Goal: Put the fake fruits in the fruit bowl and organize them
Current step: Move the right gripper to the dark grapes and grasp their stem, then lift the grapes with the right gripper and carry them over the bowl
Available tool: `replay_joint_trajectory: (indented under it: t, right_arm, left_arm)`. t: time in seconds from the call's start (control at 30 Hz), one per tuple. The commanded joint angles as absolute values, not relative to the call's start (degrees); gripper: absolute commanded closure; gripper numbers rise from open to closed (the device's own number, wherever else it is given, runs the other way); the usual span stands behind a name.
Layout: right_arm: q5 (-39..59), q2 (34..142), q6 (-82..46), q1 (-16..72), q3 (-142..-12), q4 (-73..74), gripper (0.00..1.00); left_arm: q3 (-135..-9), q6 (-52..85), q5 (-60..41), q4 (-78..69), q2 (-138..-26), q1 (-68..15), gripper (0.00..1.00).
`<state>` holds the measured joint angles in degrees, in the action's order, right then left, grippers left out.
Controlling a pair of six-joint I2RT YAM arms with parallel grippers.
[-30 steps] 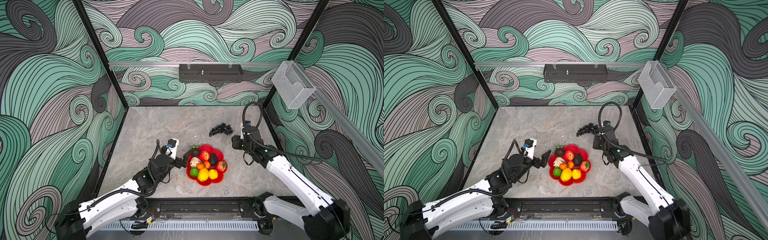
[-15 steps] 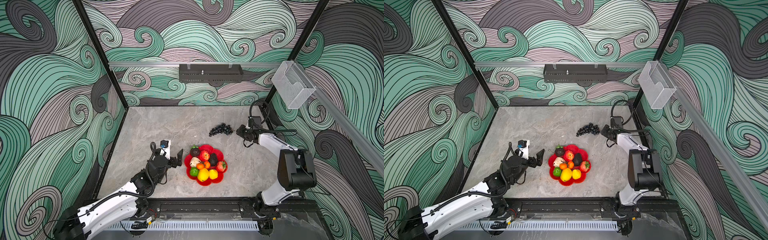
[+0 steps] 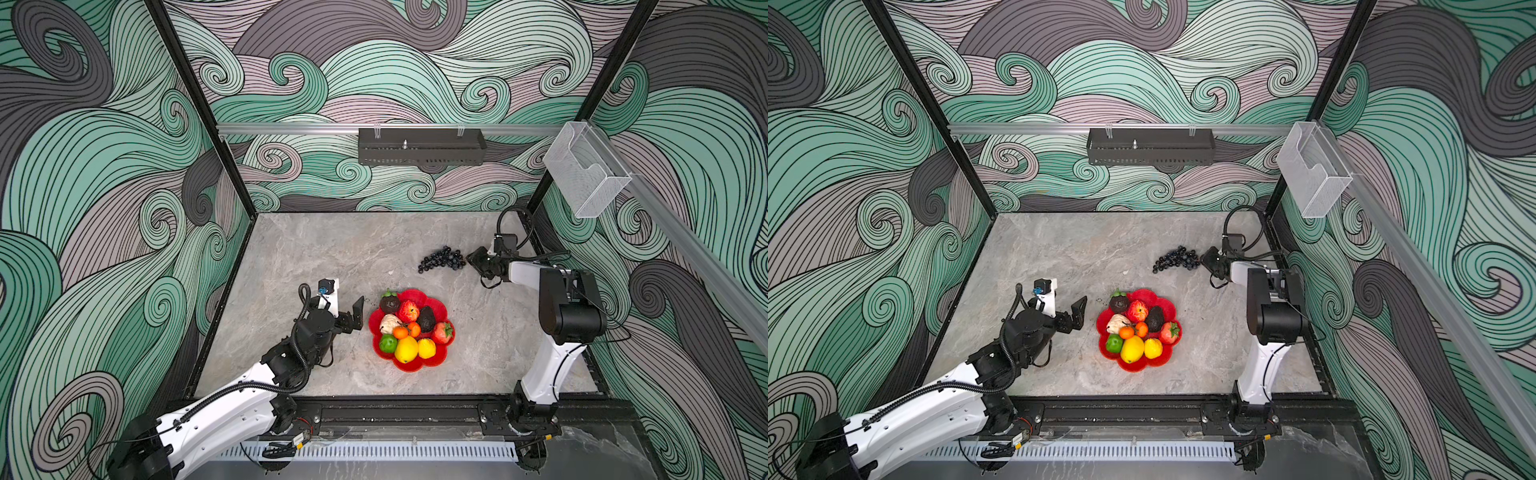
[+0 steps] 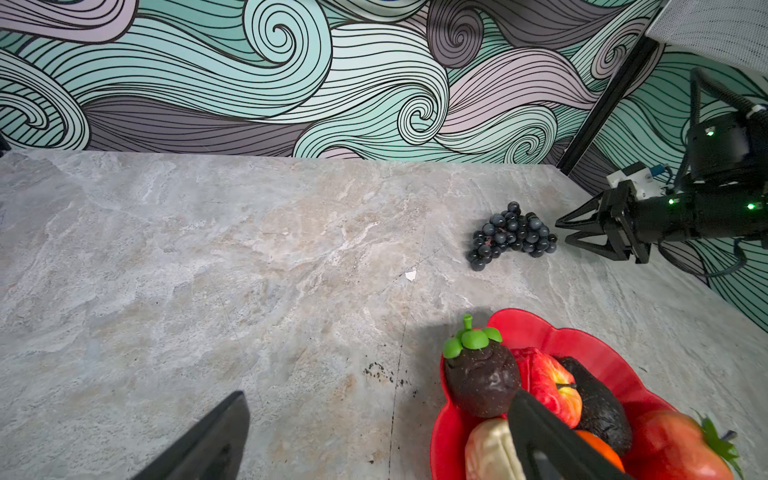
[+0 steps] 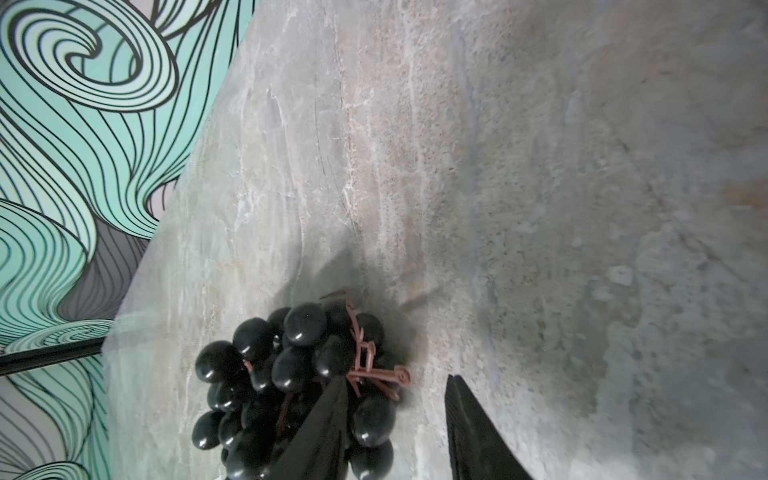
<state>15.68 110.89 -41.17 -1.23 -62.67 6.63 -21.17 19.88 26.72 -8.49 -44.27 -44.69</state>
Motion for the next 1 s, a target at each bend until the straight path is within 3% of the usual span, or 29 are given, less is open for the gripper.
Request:
replay_joint_trajectory:
  t: [0.0, 0.23, 0.57, 0.97]
  right_arm:
    - [19.41, 113.05, -44.02, -1.76, -64.21, 10.90, 0.60]
    - [19.41, 114.75, -44.21, -1.75, -65.21, 10.79, 0.67]
    - [19.09, 115.62, -43.63, -1.76, -65.22, 11.34, 0.85]
    - [18.63, 114.09, -41.97, -1.50, -65.56, 10.47, 0.95]
  left_arm:
    - [-22.45, 20.94, 26.70, -7.82, -45.21, -44.07, 0.01]
    - [-23.03, 21.18, 26.49, -7.46, -46.14, -43.77, 0.01]
    - [-23.12, 21.35, 26.04, -7.34, -46.32, -43.42, 0.01]
    - [-23.09, 21.52, 25.75, -7.33, -46.24, -43.15, 0.01]
